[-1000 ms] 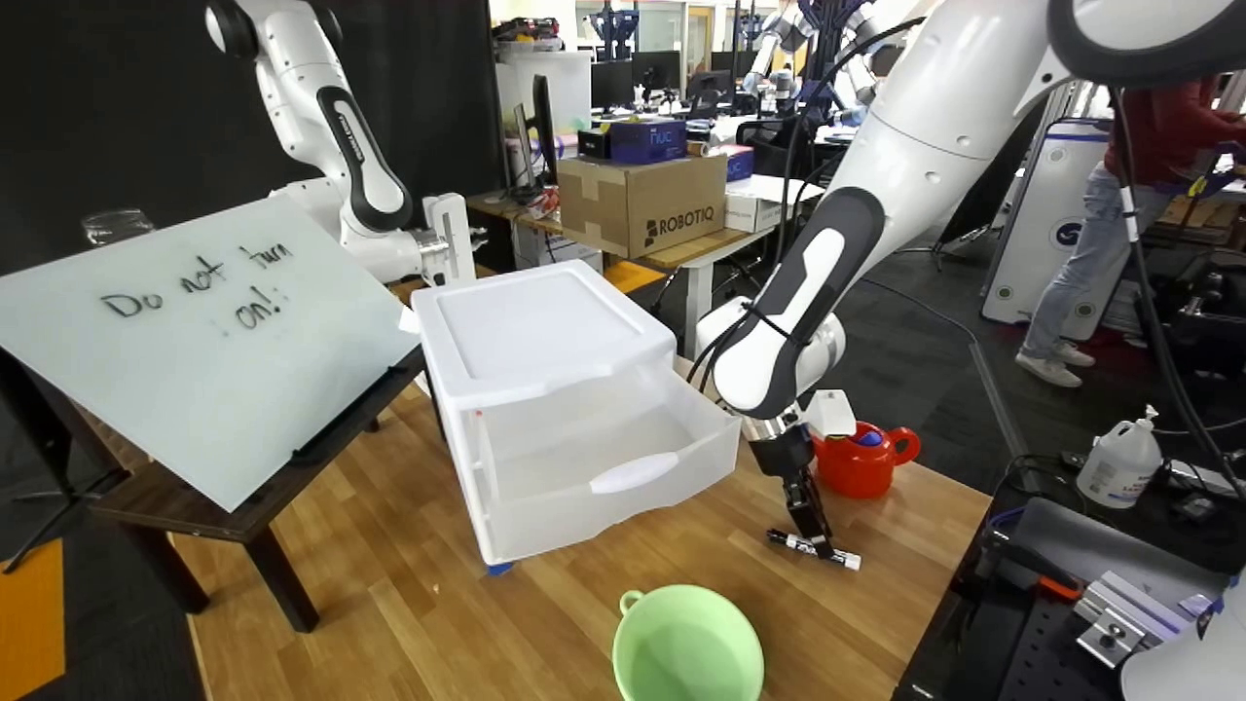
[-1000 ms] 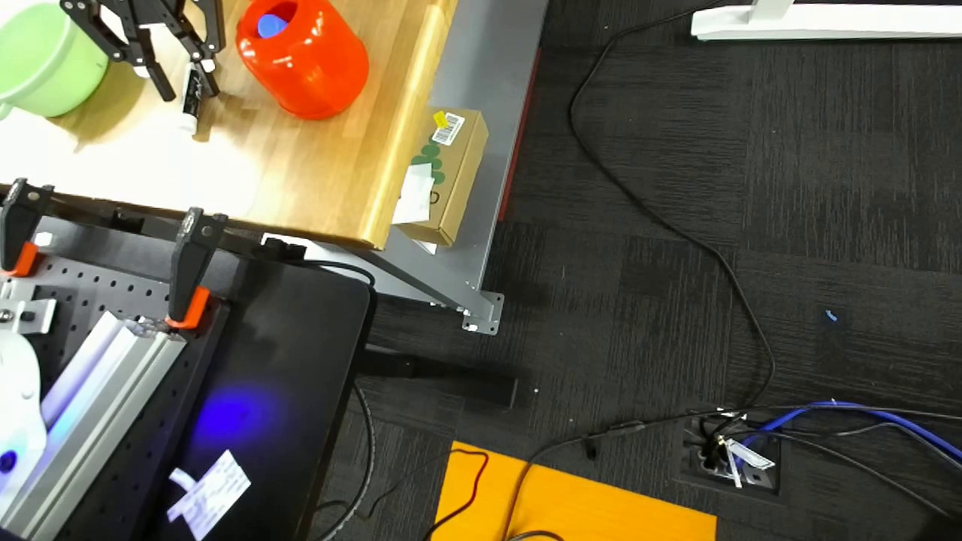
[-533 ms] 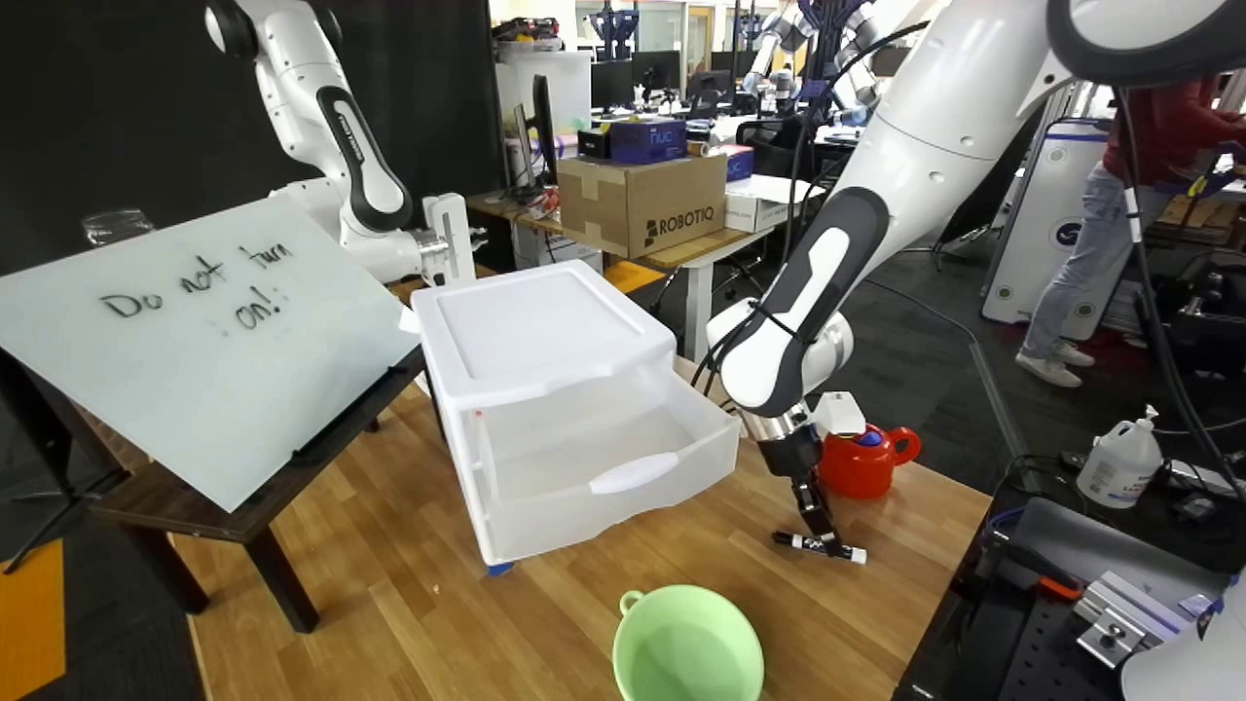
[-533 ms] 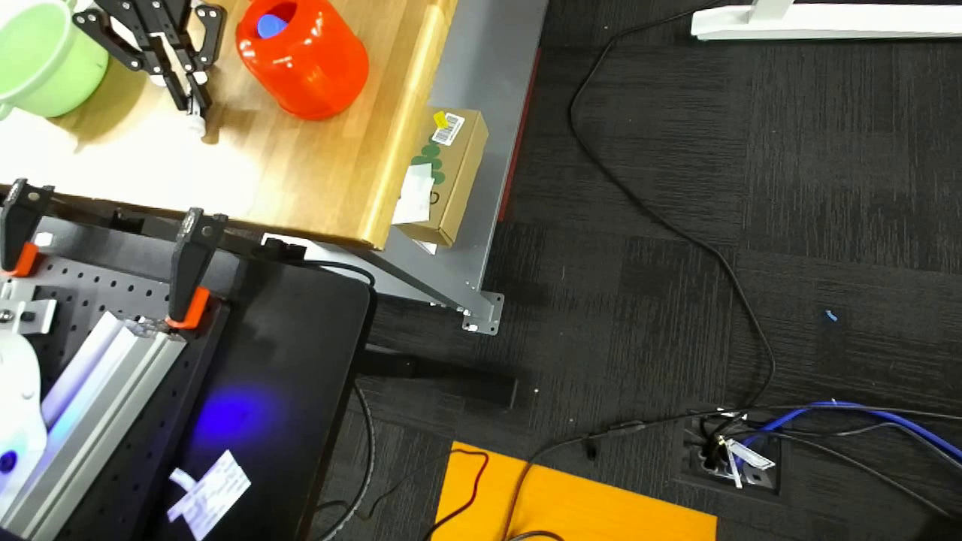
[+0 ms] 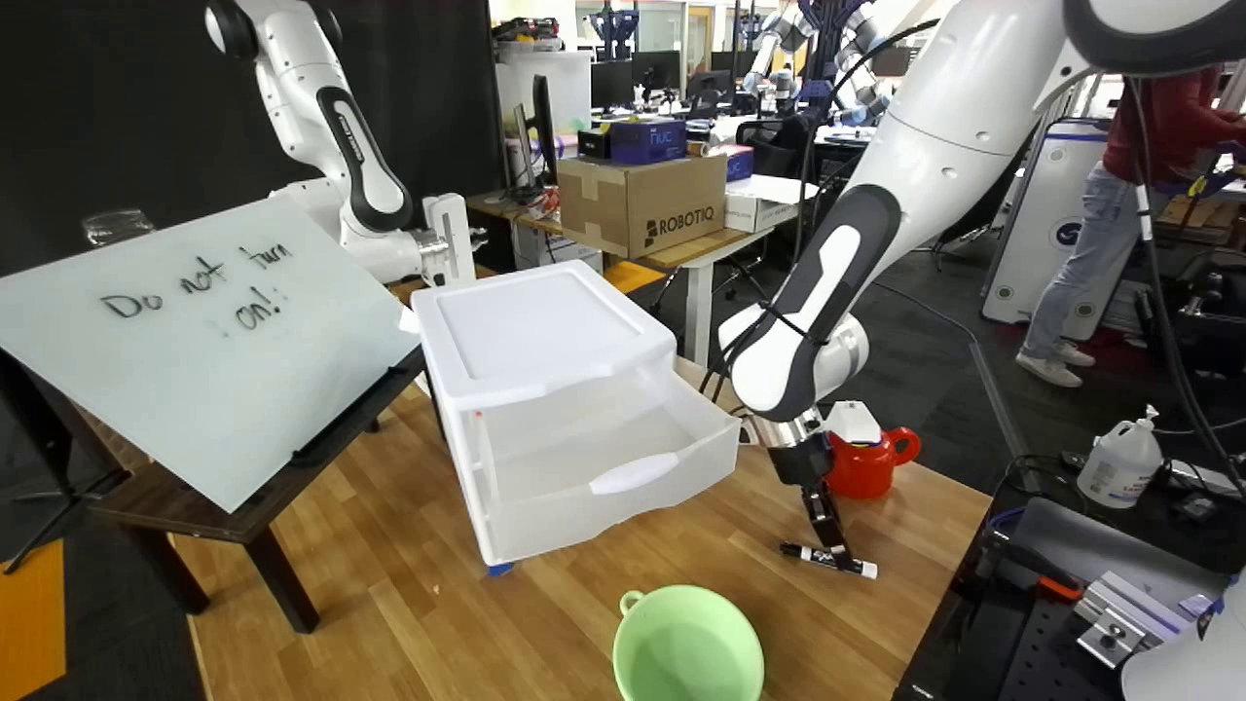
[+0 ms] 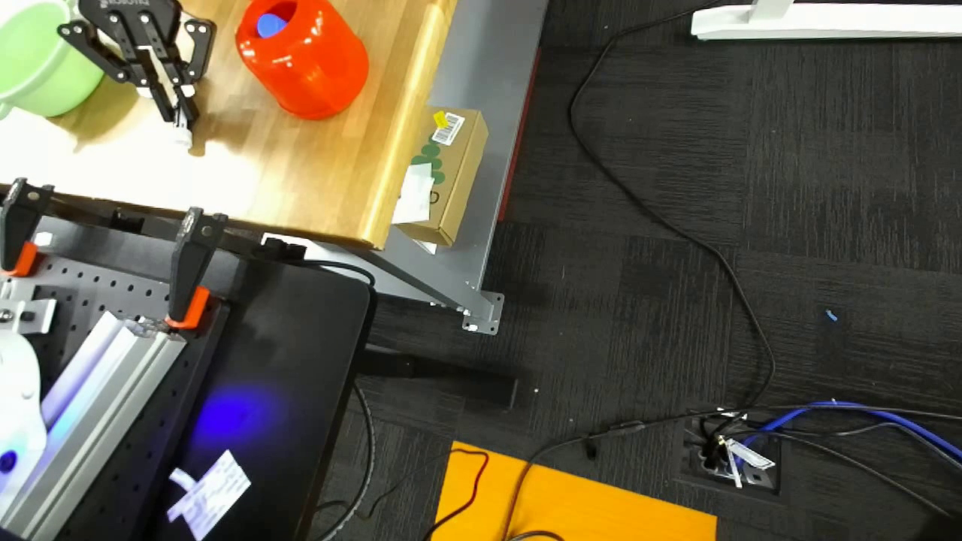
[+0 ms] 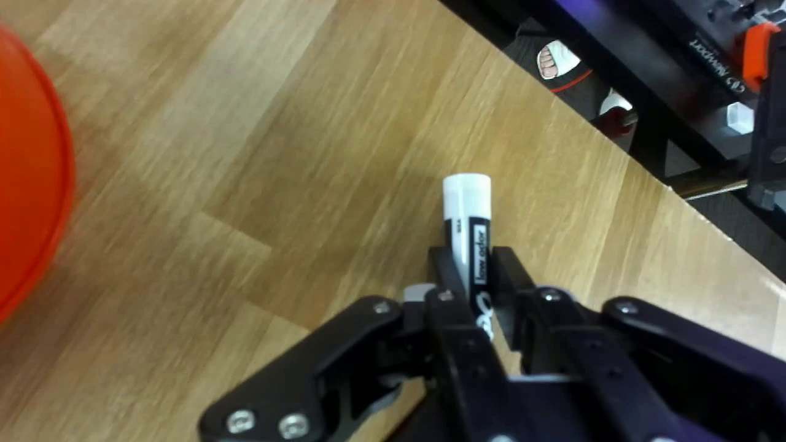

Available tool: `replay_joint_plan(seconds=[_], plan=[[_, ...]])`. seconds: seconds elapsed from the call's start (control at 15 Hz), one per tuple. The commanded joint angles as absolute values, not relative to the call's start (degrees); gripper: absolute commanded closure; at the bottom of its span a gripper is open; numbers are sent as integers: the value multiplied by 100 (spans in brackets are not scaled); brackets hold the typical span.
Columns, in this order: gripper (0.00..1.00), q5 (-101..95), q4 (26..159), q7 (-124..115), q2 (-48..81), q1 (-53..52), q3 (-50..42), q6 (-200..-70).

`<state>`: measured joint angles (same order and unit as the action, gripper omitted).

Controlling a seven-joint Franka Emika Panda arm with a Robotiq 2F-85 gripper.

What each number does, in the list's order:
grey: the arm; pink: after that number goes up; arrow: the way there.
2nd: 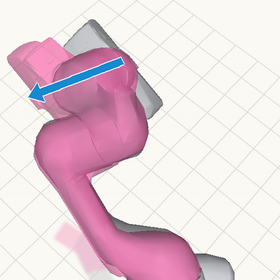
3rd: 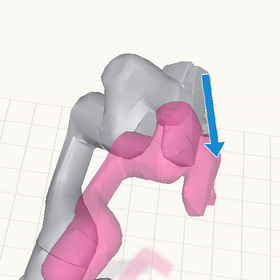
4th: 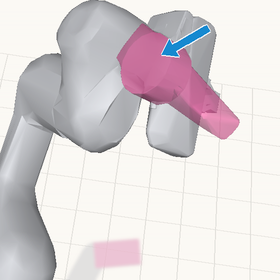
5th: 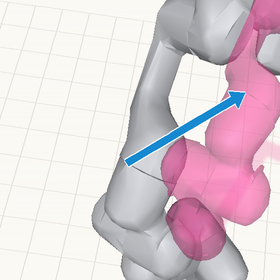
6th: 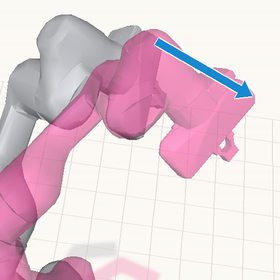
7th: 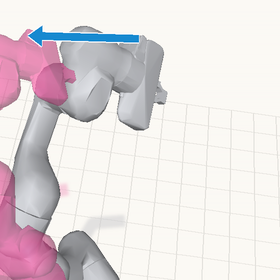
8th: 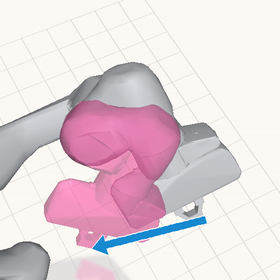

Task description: Pick the marker and put it in the plastic drawer on the table

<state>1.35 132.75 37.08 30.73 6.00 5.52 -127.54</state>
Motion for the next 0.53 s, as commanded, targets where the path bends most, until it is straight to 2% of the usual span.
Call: replay_joint_plan(seconds=[0.0,0.47], plan=[[95,397,14295,3796,2309,742,738,-13529],[95,895,15934,3854,771,606,757,-14572]])
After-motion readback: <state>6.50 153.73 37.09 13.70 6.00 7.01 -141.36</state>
